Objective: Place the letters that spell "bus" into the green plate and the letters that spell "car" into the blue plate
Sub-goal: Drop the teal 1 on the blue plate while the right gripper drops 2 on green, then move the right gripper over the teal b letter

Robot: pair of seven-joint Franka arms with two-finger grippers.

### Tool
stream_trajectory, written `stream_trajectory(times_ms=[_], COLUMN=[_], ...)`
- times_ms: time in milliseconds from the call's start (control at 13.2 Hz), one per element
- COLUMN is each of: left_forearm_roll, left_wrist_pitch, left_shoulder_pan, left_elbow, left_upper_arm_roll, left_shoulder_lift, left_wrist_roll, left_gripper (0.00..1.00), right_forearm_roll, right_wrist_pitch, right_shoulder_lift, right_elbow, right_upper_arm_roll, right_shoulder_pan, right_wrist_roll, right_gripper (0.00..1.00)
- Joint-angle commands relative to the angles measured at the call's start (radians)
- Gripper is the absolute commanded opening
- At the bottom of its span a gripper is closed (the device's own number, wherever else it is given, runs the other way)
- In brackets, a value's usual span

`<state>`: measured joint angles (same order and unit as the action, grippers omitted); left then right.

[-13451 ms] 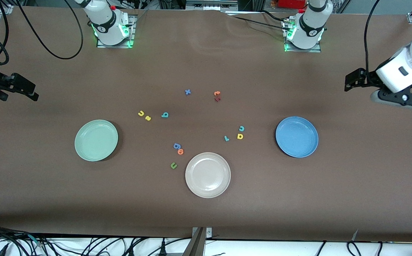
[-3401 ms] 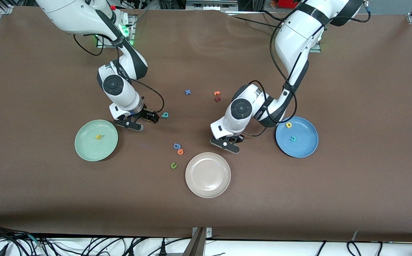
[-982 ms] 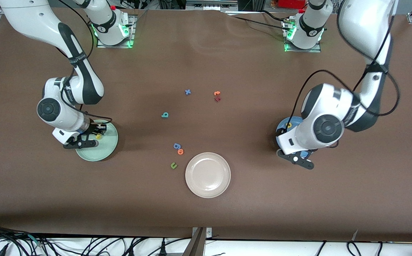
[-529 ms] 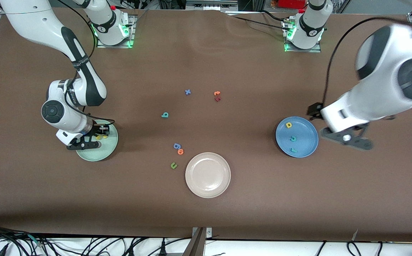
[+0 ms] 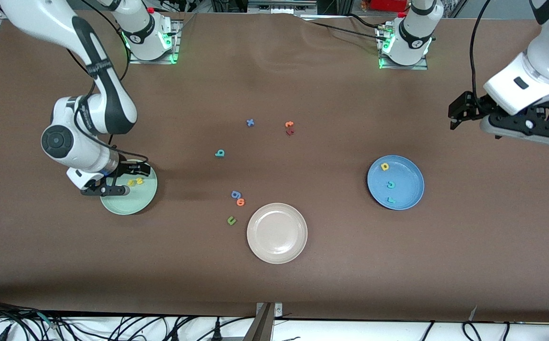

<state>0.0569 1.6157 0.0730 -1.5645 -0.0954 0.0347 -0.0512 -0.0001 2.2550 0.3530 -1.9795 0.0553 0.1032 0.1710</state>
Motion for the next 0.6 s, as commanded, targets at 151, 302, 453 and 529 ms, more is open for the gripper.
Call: stream_trajectory(times_ms=[151, 302, 453, 529], left_forearm_roll=[-0.055, -0.063, -0.066, -0.066], left_wrist_pitch=[0.004, -0.052, -0.074, -0.077], left_shoulder_pan=[-0.038, -0.045, -0.05, -0.05], left_elbow=[-0.068, -0.068, -0.065, -0.065], left_upper_arm_roll=[-0.003, -0.001, -0.001, -0.001], left_shoulder_lift=[-0.042, -0.041, -0.039, -0.039], left_wrist_roll=[0.004, -0.013, -0.015, -0.015], left_gripper=[1.0, 1.0, 1.0, 1.0], right_forearm_roll=[0.014, 0.009, 0.009, 0.0], right_wrist_pitch=[0.012, 0.041, 0.06, 0.07], right_shoulder_lift=[-0.029, -0.017, 0.004, 0.014], right_elbow=[-0.021, -0.031, -0.042, -0.05], right_upper_arm_roll=[0.162, 0.211, 0.244, 0.258], right_shoulder_pan=[0.027, 0.033, 0.039, 0.049], right_wrist_roll=[0.318, 0.424, 0.493, 0.516], right_gripper=[0.99, 0.99, 1.0, 1.0])
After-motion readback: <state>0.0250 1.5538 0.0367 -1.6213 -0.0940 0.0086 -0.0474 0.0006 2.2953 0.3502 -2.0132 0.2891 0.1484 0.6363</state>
